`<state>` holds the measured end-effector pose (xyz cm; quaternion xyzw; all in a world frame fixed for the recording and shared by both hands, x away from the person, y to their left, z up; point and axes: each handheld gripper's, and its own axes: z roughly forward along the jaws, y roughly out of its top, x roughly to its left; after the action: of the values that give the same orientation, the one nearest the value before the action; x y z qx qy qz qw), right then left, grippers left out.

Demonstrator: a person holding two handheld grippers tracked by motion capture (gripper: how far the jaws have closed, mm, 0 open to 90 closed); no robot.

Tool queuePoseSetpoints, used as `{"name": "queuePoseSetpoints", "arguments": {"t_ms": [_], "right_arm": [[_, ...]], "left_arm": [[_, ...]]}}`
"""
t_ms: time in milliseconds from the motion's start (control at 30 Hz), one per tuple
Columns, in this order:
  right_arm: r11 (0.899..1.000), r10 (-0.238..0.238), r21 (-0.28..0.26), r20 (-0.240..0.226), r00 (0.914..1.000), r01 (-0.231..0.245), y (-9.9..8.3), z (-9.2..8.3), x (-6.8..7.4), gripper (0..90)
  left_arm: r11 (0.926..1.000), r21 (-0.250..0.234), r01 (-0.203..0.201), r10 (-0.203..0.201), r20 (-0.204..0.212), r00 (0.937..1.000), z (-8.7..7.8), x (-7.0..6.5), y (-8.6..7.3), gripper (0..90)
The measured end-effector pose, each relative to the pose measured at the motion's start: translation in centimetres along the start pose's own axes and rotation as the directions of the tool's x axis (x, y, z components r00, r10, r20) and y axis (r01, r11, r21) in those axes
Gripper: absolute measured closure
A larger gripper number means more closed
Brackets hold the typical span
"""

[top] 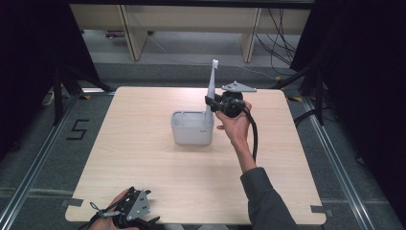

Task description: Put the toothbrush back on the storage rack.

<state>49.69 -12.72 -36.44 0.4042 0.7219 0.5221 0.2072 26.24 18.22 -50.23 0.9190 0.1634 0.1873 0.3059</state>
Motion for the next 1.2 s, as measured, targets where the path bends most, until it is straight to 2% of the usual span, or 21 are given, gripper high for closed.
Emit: {"name": "queuePoseSetpoints", "arguments": {"t_ms": [200,233,267,333,433,600,667,700,733,767,800,833,900,1033,1100,1200], "right_arm": [[1.000,-0.012,0.002,0.012,0.9999,0.012,-0.3,0.4,0.1,66.3],[1.000,-0.002,0.012,0.008,1.0000,0.001,-0.3,0.4,0.1,66.2],[1.000,-0.028,0.002,0.012,0.9995,0.028,-0.3,0.6,-0.1,66.2],[1.000,-0.007,0.013,0.019,0.9998,0.007,-0.4,0.7,0.1,66.2],[0.999,-0.025,0.020,0.021,0.9995,0.024,-0.7,1.0,0.0,66.2],[0.999,-0.020,0.039,0.039,0.9990,0.018,-1.3,1.3,-0.1,66.3],[0.999,-0.032,0.033,0.031,0.9990,0.031,-1.5,1.5,-0.2,66.3],[0.999,-0.016,0.046,0.039,0.9991,0.014,-1.6,1.5,-0.1,66.3],[0.998,-0.043,0.044,0.041,0.9982,0.041,-1.7,1.6,-0.2,66.3],[0.998,-0.039,0.056,0.040,0.9984,0.037,-1.8,1.6,-0.2,66.3],[0.997,-0.057,0.054,0.047,0.9972,0.055,-1.9,1.7,-0.3,66.3],[0.998,-0.028,0.063,0.048,0.9984,0.025,-2.0,1.8,-0.1,66.3],[0.997,-0.054,0.062,0.045,0.9975,0.051,-2.2,2.0,-0.3,66.3],[0.996,-0.039,0.084,0.047,0.9981,0.035,-2.6,2.2,-0.1,66.3],[0.995,-0.062,0.084,0.050,0.9968,0.057,-2.8,2.3,-0.2,66.4],[0.995,-0.064,0.086,0.053,0.9966,0.059,-3.1,2.6,-0.2,66.4]], "left_arm": [[1.0000,0.000,-0.003,0.003,0.002,1.0000,0.1,0.0,0.0,15.4],[1.0000,0.000,-0.004,0.004,0.002,1.0000,0.1,0.0,0.0,15.4],[1.0000,0.000,-0.004,0.004,0.002,1.0000,0.1,0.0,0.0,15.4],[1.0000,0.003,-0.004,0.004,0.002,1.0000,0.0,0.0,0.0,15.4],[1.0000,0.001,-0.004,0.004,0.002,1.0000,0.1,0.0,0.0,15.4],[1.0000,0.001,-0.006,0.006,0.004,1.0000,0.1,0.0,0.0,15.4],[1.0000,0.002,-0.005,0.005,0.004,1.0000,0.1,0.0,0.0,15.4],[1.0000,0.002,-0.006,0.006,0.004,1.0000,0.1,0.0,0.0,15.3],[1.0000,0.002,-0.006,0.006,0.005,1.0000,0.1,0.0,0.0,15.4],[1.0000,0.002,-0.006,0.006,0.005,1.0000,0.1,0.0,0.0,15.4],[1.0000,0.003,-0.006,0.006,0.004,1.0000,0.1,0.0,0.0,15.4],[1.0000,0.004,-0.006,0.006,0.004,1.0000,0.1,0.0,0.0,15.4],[1.0000,-0.001,-0.006,0.006,0.002,1.0000,0.1,0.0,0.0,15.3],[1.0000,0.001,-0.007,0.007,0.004,1.0000,0.1,0.0,0.0,15.3],[1.0000,-0.001,-0.005,0.005,0.003,1.0000,0.0,0.0,0.0,15.4],[1.0000,0.002,-0.007,0.007,0.002,1.0000,0.1,0.0,0.0,15.3]]}}
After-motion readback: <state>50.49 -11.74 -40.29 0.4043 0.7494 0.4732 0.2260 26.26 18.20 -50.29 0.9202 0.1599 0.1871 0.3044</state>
